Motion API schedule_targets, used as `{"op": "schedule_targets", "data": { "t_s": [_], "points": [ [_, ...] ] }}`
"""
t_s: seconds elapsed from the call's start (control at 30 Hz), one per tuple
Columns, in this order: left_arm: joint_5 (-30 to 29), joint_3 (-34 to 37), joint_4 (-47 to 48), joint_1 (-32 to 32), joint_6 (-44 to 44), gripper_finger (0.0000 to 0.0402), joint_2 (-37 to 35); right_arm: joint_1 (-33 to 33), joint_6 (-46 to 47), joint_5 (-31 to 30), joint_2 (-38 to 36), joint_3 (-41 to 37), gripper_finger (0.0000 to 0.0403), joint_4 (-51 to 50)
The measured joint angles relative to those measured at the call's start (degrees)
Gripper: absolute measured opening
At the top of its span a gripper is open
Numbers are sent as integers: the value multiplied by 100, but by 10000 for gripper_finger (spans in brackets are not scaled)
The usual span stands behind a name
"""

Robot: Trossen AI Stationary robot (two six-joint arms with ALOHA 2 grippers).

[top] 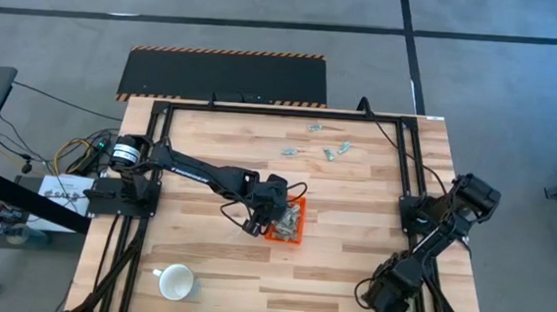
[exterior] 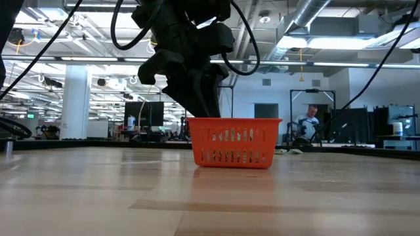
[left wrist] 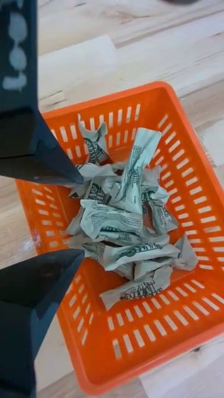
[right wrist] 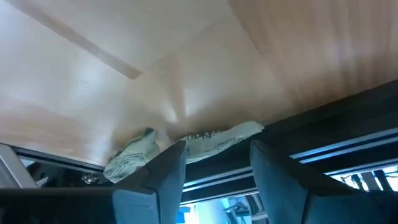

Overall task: Pick and place Stevia / Truvia into bins
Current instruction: Put the stevia packet into the orange bin

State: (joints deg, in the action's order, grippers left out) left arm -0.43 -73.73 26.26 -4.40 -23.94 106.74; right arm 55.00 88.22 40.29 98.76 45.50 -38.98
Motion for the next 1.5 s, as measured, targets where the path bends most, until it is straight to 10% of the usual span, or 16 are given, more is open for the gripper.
{"op": "schedule_targets", "data": {
  "t_s": [0.7, 0.97, 1.5],
  "points": [
    [-58, -2, 462, 0, 120, 169, 0, -601, -795, -162, 0, -2, 7, 251],
    [-657, -2, 768, 0, 331, 169, 0, -943, -1020, -456, 0, 188, 1, 116],
    [-752, -4, 1270, -5, 804, 169, -627, -2396, -3261, -4412, -37, 2007, 1, -1999]
  ]
}}
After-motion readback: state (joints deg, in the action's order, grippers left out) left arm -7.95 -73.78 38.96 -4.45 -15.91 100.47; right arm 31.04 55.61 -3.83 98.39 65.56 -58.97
